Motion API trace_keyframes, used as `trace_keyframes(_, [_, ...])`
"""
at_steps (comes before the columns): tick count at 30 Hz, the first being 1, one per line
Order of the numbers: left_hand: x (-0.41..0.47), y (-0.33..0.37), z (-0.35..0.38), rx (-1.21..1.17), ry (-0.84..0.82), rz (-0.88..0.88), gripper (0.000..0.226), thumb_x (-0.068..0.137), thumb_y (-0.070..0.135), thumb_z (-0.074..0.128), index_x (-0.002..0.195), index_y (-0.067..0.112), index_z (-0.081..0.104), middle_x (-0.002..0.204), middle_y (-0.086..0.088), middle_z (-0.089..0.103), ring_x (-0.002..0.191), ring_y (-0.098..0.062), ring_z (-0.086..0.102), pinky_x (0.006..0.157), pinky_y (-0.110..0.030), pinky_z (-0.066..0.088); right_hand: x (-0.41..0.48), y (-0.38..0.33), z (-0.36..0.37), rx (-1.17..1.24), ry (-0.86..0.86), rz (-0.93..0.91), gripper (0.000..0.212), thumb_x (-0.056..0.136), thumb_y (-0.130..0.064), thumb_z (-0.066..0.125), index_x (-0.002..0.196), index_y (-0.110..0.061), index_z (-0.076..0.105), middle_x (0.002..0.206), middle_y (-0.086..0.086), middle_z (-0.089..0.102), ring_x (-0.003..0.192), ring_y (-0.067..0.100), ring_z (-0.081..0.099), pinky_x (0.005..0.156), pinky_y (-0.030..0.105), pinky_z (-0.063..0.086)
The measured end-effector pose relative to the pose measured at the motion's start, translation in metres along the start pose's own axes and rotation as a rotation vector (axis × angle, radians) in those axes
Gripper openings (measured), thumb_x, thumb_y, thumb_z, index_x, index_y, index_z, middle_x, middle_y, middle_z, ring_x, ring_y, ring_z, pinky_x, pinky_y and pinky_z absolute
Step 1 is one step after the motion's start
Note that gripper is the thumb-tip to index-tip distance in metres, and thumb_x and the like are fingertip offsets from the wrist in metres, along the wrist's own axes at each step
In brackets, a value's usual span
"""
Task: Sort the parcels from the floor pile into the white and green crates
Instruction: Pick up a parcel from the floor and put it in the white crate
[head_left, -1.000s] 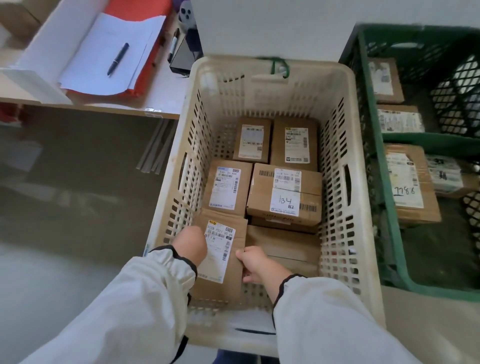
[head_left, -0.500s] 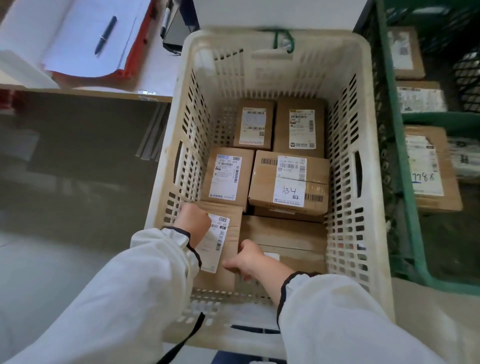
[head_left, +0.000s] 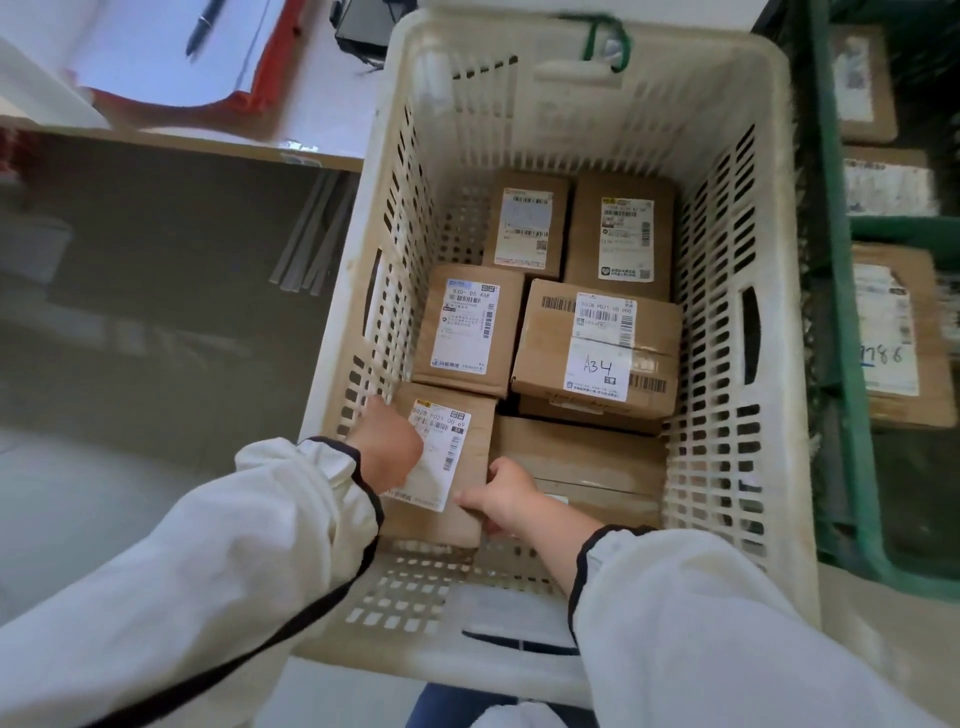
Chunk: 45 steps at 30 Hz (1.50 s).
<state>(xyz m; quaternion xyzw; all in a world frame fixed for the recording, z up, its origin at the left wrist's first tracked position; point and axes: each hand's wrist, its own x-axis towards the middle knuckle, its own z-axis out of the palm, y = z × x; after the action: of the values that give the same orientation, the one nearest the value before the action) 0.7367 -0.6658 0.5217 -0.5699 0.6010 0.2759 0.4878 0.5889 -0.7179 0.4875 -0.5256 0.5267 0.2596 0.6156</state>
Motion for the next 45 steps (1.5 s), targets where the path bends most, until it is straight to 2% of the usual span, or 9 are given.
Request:
trace_keyframes(3, [-0.017,0.016,-0.002,0.109,-0.143,0.011,0.062,0.08,0.063,0.056,0.117,0.013,0.058,0.113,-0.006,0.061,0.106,-0.027,0.054,0.098,-0.04,0.034,-0.01,0.006,-0.009,-0.075,-0.211,0.151,0.059,0.077,-0.025,0.076,0.124,-0.01,0.044,0.118,0.013,0.06,0.087,0.024,0.068,0.075,0.034,0.06])
trace_keyframes(7, [-0.026,0.025,0.011,0.027,-0.083,0.023,0.048,0.086,0.048,0.059,0.115,0.009,0.059,0.103,-0.005,0.061,0.095,-0.027,0.056,0.092,-0.041,0.038,-0.017,0.013,0.003,0.059,-0.393,0.394,0.052,0.08,-0.028,0.075,0.118,-0.001,0.052,0.124,0.016,0.055,0.09,0.027,0.069,0.068,0.027,0.06])
trace_keyframes(16, [-0.025,0.044,0.033,0.086,0.061,0.028,0.023,0.093,0.003,0.045,0.11,0.009,0.059,0.108,-0.004,0.062,0.097,-0.024,0.059,0.073,-0.035,0.035,-0.026,0.016,0.033,0.572,-0.245,0.365,0.016,0.078,0.005,0.072,0.086,0.001,0.058,0.11,0.016,0.06,0.088,0.024,0.062,0.051,0.028,0.056])
trace_keyframes(19, [-0.019,0.048,0.037,0.116,0.093,0.032,0.025,0.093,0.0,0.043,0.111,0.007,0.059,0.109,-0.005,0.062,0.099,-0.025,0.06,0.072,-0.035,0.035,-0.018,0.02,0.044,0.597,-0.138,0.335,0.038,0.075,0.007,0.073,0.107,0.002,0.053,0.113,0.015,0.058,0.104,0.028,0.059,0.057,0.029,0.056])
trace_keyframes(22, [-0.007,0.057,0.046,0.065,0.07,0.044,0.026,0.094,0.001,0.041,0.113,0.005,0.059,0.114,-0.007,0.061,0.104,-0.027,0.059,0.075,-0.034,0.039,-0.007,0.022,0.053,0.521,-0.063,0.317,0.058,0.075,0.002,0.074,0.125,-0.001,0.043,0.122,0.014,0.053,0.104,0.028,0.057,0.068,0.032,0.059])
trace_keyframes(25, [0.007,0.063,0.058,-0.058,0.061,-0.017,0.03,0.094,0.007,0.041,0.119,0.002,0.057,0.122,-0.014,0.058,0.112,-0.033,0.055,0.086,-0.024,0.04,0.0,0.023,0.055,0.452,-0.041,0.365,0.04,0.083,-0.003,0.067,0.116,-0.003,0.044,0.089,0.009,0.052,0.071,0.018,0.053,0.071,0.029,0.057])
trace_keyframes(27, [0.015,0.067,0.064,-0.049,0.08,-0.009,0.031,0.094,0.005,0.041,0.121,0.003,0.055,0.123,-0.015,0.057,0.112,-0.034,0.054,0.093,-0.038,0.043,0.005,0.024,0.058,0.345,-0.028,0.342,0.035,0.081,-0.01,0.07,0.11,0.0,0.051,0.078,0.006,0.053,0.063,0.016,0.053,0.06,0.025,0.053])
trace_keyframes(33, [0.035,0.08,0.073,-0.168,0.022,-0.027,0.032,0.095,0.005,0.035,0.12,0.005,0.055,0.116,-0.009,0.06,0.105,-0.028,0.058,0.077,-0.035,0.037,0.013,0.026,0.054,-0.091,0.138,0.301,0.059,0.067,-0.035,0.081,0.111,-0.012,0.049,0.113,0.005,0.06,0.1,0.022,0.059,0.076,0.029,0.047])
trace_keyframes(45, [0.024,0.061,0.062,-0.172,-0.046,0.053,0.031,0.097,0.019,0.045,0.122,0.005,0.055,0.121,-0.01,0.059,0.111,-0.028,0.058,0.088,-0.031,0.044,0.005,0.007,0.033,-0.434,0.018,0.198,0.055,0.069,-0.039,0.078,0.114,-0.017,0.056,0.111,0.001,0.063,0.103,0.02,0.061,0.084,0.029,0.05])
